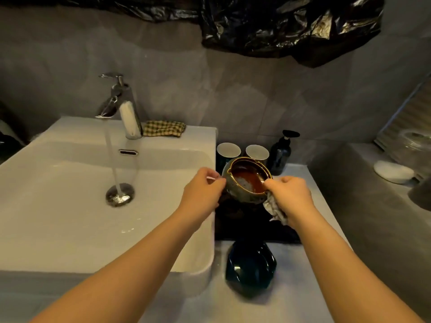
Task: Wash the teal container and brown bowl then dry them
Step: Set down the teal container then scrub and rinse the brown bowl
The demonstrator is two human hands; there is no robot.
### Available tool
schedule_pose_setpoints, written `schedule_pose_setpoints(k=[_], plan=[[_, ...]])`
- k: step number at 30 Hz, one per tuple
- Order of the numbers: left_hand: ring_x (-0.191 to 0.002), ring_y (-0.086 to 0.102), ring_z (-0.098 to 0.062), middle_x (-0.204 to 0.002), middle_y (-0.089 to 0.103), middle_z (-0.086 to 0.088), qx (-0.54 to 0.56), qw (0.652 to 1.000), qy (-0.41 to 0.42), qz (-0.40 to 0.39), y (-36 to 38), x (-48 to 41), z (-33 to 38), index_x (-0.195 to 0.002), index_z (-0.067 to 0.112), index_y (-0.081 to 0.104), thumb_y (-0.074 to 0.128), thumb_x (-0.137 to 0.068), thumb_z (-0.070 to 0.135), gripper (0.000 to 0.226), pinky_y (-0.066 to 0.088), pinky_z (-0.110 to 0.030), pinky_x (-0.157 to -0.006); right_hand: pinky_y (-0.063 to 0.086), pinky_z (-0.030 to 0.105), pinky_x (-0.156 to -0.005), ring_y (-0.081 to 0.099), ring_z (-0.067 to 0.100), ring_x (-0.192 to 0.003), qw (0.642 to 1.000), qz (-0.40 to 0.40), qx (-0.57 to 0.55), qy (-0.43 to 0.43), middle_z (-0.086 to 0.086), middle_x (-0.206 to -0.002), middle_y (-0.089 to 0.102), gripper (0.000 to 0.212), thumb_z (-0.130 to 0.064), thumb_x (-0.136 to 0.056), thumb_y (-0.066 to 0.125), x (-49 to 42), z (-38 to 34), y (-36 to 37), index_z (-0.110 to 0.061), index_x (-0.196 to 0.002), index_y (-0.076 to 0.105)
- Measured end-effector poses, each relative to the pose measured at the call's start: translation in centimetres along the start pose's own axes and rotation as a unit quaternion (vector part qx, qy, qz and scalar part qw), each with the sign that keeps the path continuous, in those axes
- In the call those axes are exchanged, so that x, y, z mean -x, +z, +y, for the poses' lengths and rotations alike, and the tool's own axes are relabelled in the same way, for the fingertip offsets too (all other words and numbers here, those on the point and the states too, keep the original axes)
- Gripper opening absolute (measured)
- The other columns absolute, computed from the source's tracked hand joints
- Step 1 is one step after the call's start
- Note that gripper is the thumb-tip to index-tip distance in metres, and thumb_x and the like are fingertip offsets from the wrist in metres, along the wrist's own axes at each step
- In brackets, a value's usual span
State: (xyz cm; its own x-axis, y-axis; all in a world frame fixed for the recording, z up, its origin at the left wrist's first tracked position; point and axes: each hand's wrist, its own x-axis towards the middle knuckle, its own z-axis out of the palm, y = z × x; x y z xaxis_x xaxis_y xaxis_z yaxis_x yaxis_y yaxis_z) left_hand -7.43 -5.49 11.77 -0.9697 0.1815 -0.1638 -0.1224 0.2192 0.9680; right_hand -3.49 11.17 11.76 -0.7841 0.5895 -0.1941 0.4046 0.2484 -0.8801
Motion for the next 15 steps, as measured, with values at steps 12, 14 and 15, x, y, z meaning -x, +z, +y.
schedule_pose_setpoints(k=[12,14,15], plan=[[-0.096,0.066,-0.033,-0.114,0.059,-0.013,0.183,0.979,-0.091,-0.005,-18.0,-3.3,-3.2,-0.120,0.008,0.045,0.054,-0.092,0.026,0.034,0.056,-0.029,-0.046,0.052,0.036,-0.057,0.057,0.023,-0.055,0.993,-0.088,-0.064,-0.052,0.006,-0.057,0.059,0.017,-0.025,-0.074,0.063,5.8,-7.2,18.1,-0.014,-0.064,0.055],[-0.093,0.066,-0.030,-0.112,0.061,-0.015,0.184,0.978,-0.096,0.010,-20.5,-4.3,-4.2,-0.120,0.006,0.047,0.054,-0.092,0.026,0.035,0.058,-0.032,-0.051,0.057,0.040,-0.069,0.064,0.023,-0.070,0.991,-0.098,-0.083,-0.045,0.007,-0.075,0.066,0.022,-0.038,-0.077,0.064,6.0,-7.6,21.1,-0.017,-0.078,0.058],[-0.092,0.066,-0.029,-0.111,0.062,-0.015,0.185,0.978,-0.098,0.018,-21.5,-4.8,-4.6,-0.120,0.005,0.047,0.053,-0.093,0.025,0.035,0.059,-0.033,-0.053,0.058,0.039,-0.070,0.065,0.023,-0.076,0.990,-0.104,-0.093,-0.033,0.008,-0.084,0.066,0.027,-0.043,-0.078,0.064,5.9,-7.8,22.3,-0.018,-0.087,0.055]])
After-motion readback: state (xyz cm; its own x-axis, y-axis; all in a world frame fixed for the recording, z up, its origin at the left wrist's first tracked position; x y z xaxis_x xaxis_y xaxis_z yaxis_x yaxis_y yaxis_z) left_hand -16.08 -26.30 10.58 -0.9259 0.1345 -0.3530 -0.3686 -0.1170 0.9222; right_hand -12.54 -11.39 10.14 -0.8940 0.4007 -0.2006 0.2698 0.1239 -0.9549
